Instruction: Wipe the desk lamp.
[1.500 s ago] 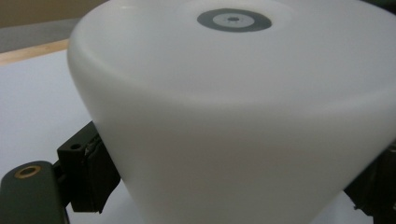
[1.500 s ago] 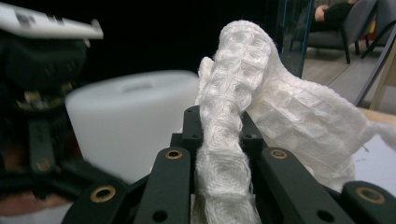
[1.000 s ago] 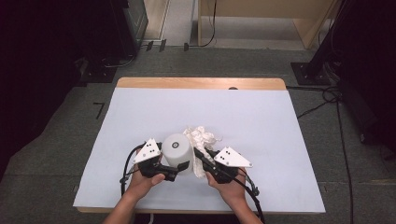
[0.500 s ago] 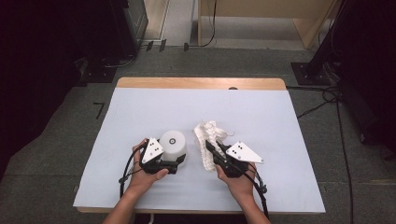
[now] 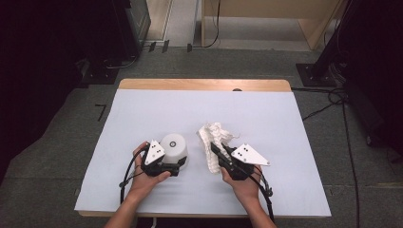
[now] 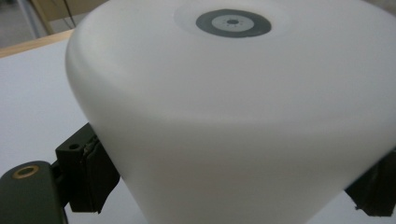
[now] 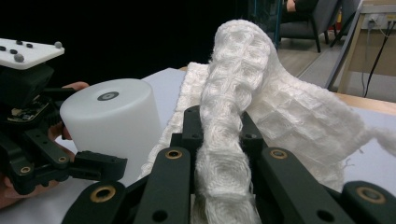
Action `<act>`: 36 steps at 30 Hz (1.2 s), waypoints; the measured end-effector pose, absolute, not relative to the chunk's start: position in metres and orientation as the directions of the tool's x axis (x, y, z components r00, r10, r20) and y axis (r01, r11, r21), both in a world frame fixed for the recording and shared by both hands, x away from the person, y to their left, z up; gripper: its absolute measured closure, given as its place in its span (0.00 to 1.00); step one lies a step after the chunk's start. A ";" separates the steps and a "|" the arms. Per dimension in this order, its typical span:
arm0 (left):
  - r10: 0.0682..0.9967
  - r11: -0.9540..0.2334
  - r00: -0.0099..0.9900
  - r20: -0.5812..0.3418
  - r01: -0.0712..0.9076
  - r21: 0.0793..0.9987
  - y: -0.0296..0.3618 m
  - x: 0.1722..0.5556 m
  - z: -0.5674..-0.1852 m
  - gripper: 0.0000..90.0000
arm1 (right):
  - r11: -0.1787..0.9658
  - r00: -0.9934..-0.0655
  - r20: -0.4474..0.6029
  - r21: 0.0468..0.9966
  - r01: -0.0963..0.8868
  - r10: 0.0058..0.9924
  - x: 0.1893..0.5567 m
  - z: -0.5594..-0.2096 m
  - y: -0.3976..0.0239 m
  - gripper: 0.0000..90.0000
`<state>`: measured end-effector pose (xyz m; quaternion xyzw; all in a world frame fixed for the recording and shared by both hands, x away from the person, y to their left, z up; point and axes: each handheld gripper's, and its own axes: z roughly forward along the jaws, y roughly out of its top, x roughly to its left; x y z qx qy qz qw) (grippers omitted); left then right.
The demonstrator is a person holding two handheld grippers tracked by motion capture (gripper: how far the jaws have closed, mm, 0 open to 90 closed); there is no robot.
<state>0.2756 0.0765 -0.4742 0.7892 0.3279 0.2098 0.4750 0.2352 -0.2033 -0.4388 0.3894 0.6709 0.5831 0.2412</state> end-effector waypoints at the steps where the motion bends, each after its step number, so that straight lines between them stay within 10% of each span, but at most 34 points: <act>1: 0.730 -0.332 0.683 0.026 0.321 0.887 0.076 0.274 -0.474 0.08 | 0.017 -0.579 0.125 0.972 0.234 0.805 0.236 -0.439 -0.204 0.88; 20: 0.884 -0.242 0.468 0.020 0.421 0.874 0.050 0.258 -0.478 0.09 | 0.018 -0.579 0.128 0.971 0.238 0.805 0.236 -0.439 -0.205 0.88; 36: 0.614 -0.243 0.776 -0.145 0.360 0.901 0.062 0.259 -0.457 0.10 | -0.015 -0.635 0.137 0.981 0.194 0.760 0.223 -0.419 -0.193 0.88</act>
